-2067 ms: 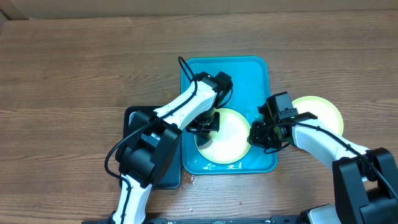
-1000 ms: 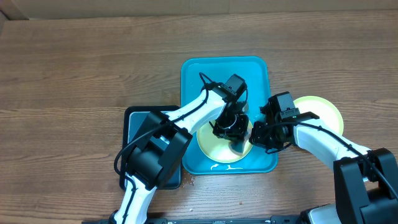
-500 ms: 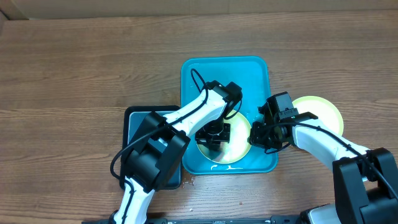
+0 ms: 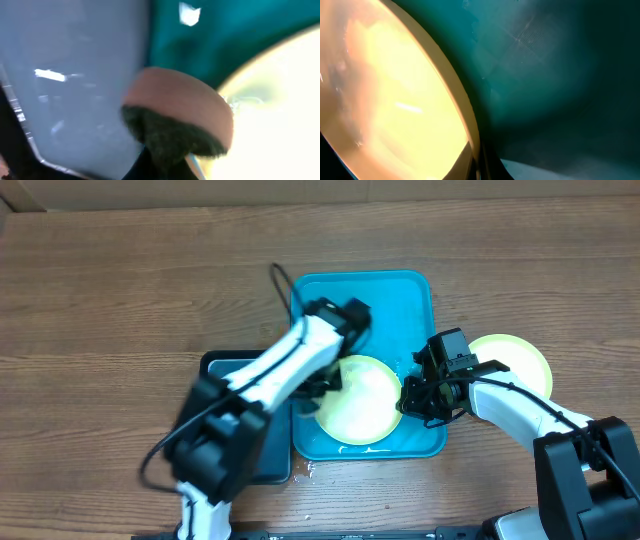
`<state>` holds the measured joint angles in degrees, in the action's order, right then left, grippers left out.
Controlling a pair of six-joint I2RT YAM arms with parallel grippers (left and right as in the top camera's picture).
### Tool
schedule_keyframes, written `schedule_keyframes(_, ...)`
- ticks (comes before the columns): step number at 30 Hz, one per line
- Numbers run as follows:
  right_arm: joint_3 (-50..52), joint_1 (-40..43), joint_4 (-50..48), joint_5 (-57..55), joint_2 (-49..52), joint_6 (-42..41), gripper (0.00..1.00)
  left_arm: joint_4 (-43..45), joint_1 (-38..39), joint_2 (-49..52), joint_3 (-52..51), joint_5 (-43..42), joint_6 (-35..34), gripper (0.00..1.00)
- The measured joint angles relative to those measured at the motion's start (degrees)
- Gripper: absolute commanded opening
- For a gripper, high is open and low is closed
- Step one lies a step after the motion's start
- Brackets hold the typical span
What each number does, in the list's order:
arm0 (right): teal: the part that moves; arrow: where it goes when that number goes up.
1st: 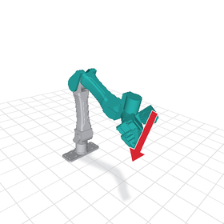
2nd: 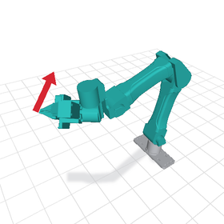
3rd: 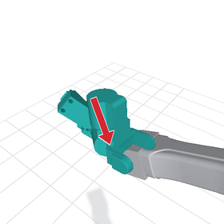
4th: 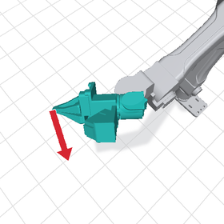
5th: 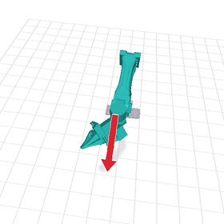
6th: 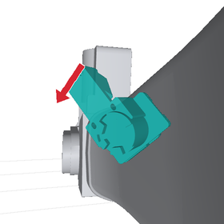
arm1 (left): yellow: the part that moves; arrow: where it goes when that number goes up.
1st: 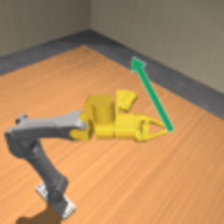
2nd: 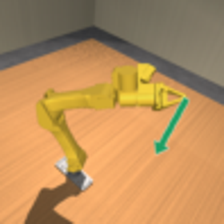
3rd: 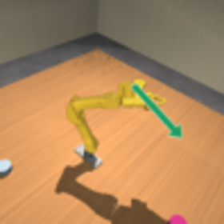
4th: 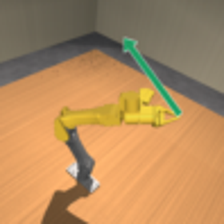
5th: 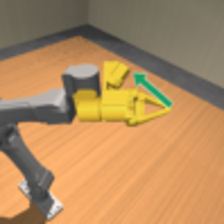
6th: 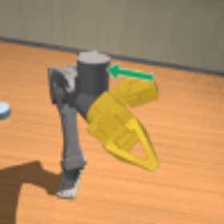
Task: Clean dirty plates on tray and stack at the side
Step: 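Return the sponge to the black tray with the left gripper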
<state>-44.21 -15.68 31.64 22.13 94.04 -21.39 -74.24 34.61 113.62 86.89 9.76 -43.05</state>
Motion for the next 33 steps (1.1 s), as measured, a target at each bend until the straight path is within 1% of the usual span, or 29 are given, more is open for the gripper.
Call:
schedule_keyframes(4, 0.0, 0.0, 0.1, -0.1, 0.0, 0.0, 0.04, -1.7, -4.6, -9.7, -0.2, 0.0, 0.2, 0.04)
schedule_keyframes(7, 0.0, 0.0, 0.2, 0.0, 0.0, 0.0, 0.04, -4.1, -8.8, -17.3, -0.2, 0.1, 1.6, 0.04)
schedule_keyframes(9, 0.0, 0.0, 0.3, -0.1, 0.0, 0.0, 0.04, -5.2, -11.4, -20.6, -0.2, 0.4, 2.9, 0.05)
schedule_keyframes(12, 0.0, 0.0, 0.4, -0.1, 0.0, 0.1, 0.04, -5.3, -15.1, -22.6, -0.7, 0.6, 5.6, 0.04)
schedule_keyframes(14, 0.0, 0.0, 0.5, -0.1, 0.0, 0.0, 0.04, -2.5, -16.9, -22.8, -3.2, 0.4, 7.5, 0.04)
schedule_keyframes(18, 0.0, 0.2, 0.5, 0.0, 0.0, 0.0, 0.04, 7.3, -18.5, -22.3, -14.3, -3.0, 11.8, 0.05)
schedule_keyframes(21, 0.0, 0.2, 0.7, 0.0, 0.0, 0.0, 0.04, 13.5, -18.6, -21.6, -22.6, -5.4, 13.8, 0.13)
schedule_keyframes(24, 0.0, 0.2, 0.7, 0.0, 0.0, 0.0, 0.04, 15.1, -18.7, -21.3, -26.4, -6.8, 14.8, 0.22)
schedule_keyframes(26, 0.0, 0.2, 0.9, 0.0, 0.0, 0.1, 0.04, 15.3, -19.3, -21.3, -26.6, -7.8, 15.4, 0.35)
schedule_keyframes(27, 0.0, 0.2, 0.9, 0.0, 0.0, 0.0, 0.04, 15.3, -19.7, -21.3, -26.5, -8.4, 15.6, 0.5)
schedule_keyframes(29, 0.0, 0.2, 1.0, 0.0, 0.0, 0.1, 0.04, 14.4, -20.7, -21.3, -26.1, -10.2, 16.4, 0.84)
schedule_keyframes(30, 0.0, 0.2, 1.2, 0.0, 0.0, 0.1, 0.04, 13.6, -21.2, -21.4, -25.6, -11.0, 16.3, 0.88)
schedule_keyframes(33, -0.6, 0.3, 3.7, -0.1, 0.0, 0.2, 0.04, 10.6, -23.7, -22.2, -23.6, -13.0, 16.3, 0.89)
